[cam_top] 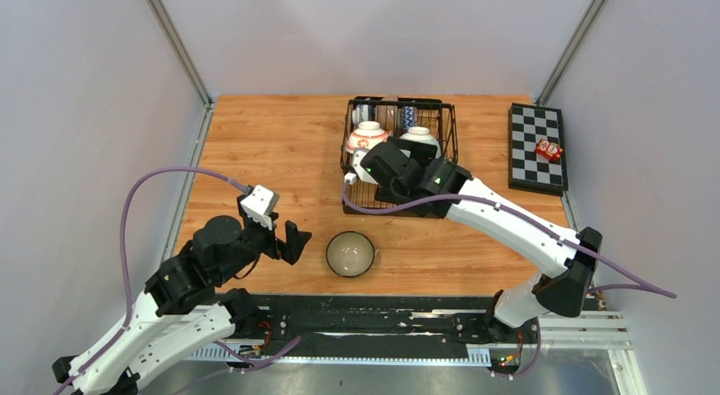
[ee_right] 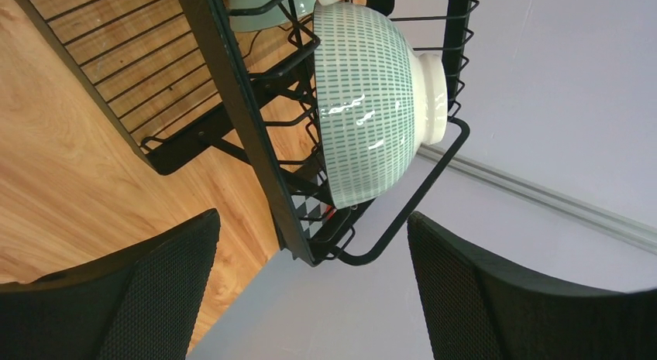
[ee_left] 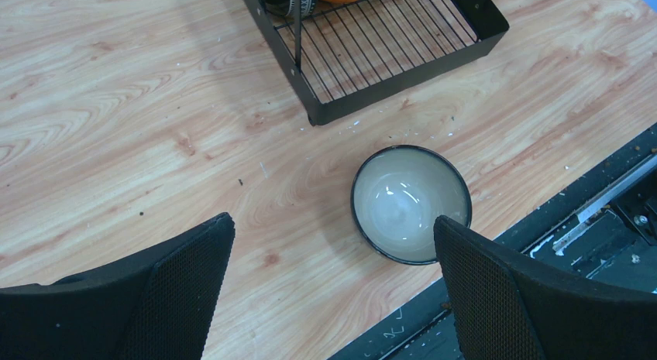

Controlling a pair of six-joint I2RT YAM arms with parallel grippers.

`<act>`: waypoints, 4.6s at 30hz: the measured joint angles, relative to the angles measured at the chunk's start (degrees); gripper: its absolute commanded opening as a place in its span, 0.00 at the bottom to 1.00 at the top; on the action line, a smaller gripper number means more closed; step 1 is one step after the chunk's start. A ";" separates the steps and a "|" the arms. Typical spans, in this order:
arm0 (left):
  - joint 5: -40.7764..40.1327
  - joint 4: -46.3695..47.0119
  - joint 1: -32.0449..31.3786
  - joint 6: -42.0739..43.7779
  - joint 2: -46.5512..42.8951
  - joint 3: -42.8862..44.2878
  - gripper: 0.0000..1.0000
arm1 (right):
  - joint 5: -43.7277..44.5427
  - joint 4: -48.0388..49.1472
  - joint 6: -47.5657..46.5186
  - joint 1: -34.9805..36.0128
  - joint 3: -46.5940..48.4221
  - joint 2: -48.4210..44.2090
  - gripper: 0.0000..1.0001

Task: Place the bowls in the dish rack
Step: Turn the bowl upside down on the dish rack, then pick up the bowl from the center of the board, then turn the bowl upside down on the dish rack.

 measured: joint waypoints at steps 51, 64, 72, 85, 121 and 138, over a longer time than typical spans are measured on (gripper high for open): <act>4.46 13.35 0.00 -18.69 38.01 -8.35 0.69 | -20.79 17.00 45.11 0.87 -42.45 -42.93 0.96; 5.68 17.75 0.00 -19.78 44.76 -9.03 0.31 | -24.48 20.50 50.27 0.87 -47.43 -42.84 0.96; 5.64 18.82 0.00 -20.00 45.68 -8.98 0.00 | -25.77 22.75 51.54 0.87 -48.70 -41.40 0.96; 6.34 18.91 0.00 -19.98 43.04 -10.29 0.00 | -29.59 25.99 55.84 0.87 -50.62 -40.98 0.96; 12.70 25.53 0.02 -21.27 18.75 -17.64 0.00 | -46.71 41.66 62.29 1.92 -47.60 -36.72 0.74; 12.04 25.64 0.02 -22.10 13.57 -18.62 0.00 | -37.77 38.66 59.80 8.46 -40.48 -28.98 0.86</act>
